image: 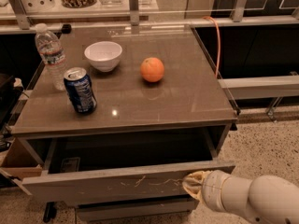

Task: Close top drawer

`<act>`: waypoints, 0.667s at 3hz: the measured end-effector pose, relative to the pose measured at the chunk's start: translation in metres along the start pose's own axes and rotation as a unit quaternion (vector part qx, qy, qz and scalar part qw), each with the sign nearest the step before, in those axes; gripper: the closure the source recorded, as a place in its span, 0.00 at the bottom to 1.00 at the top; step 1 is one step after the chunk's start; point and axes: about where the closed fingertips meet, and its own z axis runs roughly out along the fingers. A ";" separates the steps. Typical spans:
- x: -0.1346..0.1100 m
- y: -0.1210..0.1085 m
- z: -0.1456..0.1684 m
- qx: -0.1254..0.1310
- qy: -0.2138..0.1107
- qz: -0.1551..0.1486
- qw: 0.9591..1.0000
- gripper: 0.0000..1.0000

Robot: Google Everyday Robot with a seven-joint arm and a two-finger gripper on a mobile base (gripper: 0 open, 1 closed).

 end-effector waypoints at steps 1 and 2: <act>-0.006 -0.017 0.012 0.021 -0.009 -0.011 1.000 1.00; -0.009 -0.039 0.022 0.052 -0.023 -0.019 0.998 1.00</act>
Offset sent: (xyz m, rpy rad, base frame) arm 0.0740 0.0032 0.0091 0.0331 -0.2012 -0.0402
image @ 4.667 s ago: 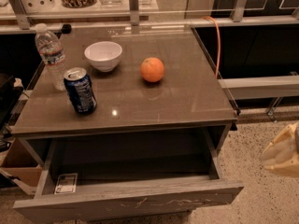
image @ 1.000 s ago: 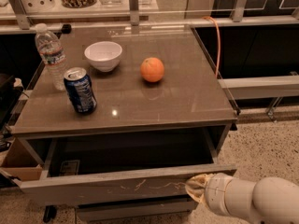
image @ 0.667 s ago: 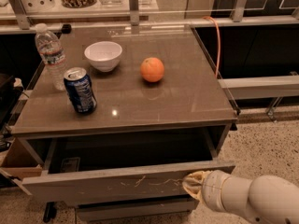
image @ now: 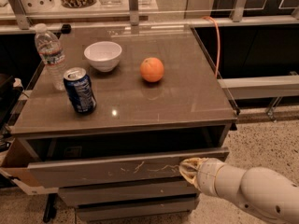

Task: Close top drawer

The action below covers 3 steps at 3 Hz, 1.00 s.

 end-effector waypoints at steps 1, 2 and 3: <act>-0.004 -0.022 0.008 0.034 -0.016 -0.007 0.999 1.00; -0.006 -0.032 0.012 0.050 -0.021 -0.010 0.998 1.00; -0.007 -0.032 0.013 0.053 -0.022 -0.010 0.998 1.00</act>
Offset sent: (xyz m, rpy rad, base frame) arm 0.0675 0.0000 0.0192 0.0370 -0.1812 -0.0476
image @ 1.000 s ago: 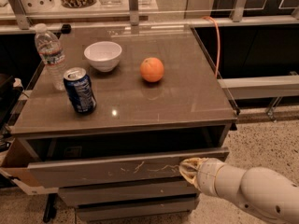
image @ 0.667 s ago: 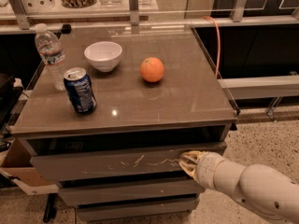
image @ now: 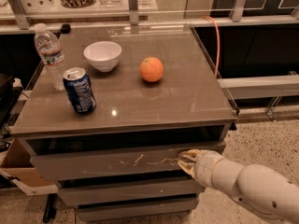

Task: Close top drawer

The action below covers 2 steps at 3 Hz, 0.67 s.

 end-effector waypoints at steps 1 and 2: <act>-0.008 0.007 -0.005 -0.038 0.009 0.014 0.999 1.00; -0.008 0.025 -0.021 -0.110 0.035 0.026 0.993 1.00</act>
Offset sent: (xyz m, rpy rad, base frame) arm -0.1060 0.0029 -0.0035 -0.0419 0.5524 0.2080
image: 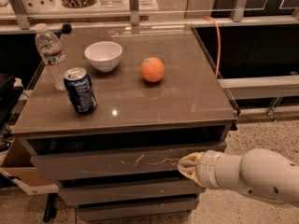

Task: Close top drawer

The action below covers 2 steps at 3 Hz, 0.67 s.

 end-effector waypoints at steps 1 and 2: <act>0.013 0.026 -0.019 -0.076 0.038 0.019 0.996 1.00; 0.013 0.045 -0.024 -0.114 0.038 0.028 0.992 0.81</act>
Offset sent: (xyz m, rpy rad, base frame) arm -0.0283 -0.0104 -0.0039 -0.0386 0.1451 0.0285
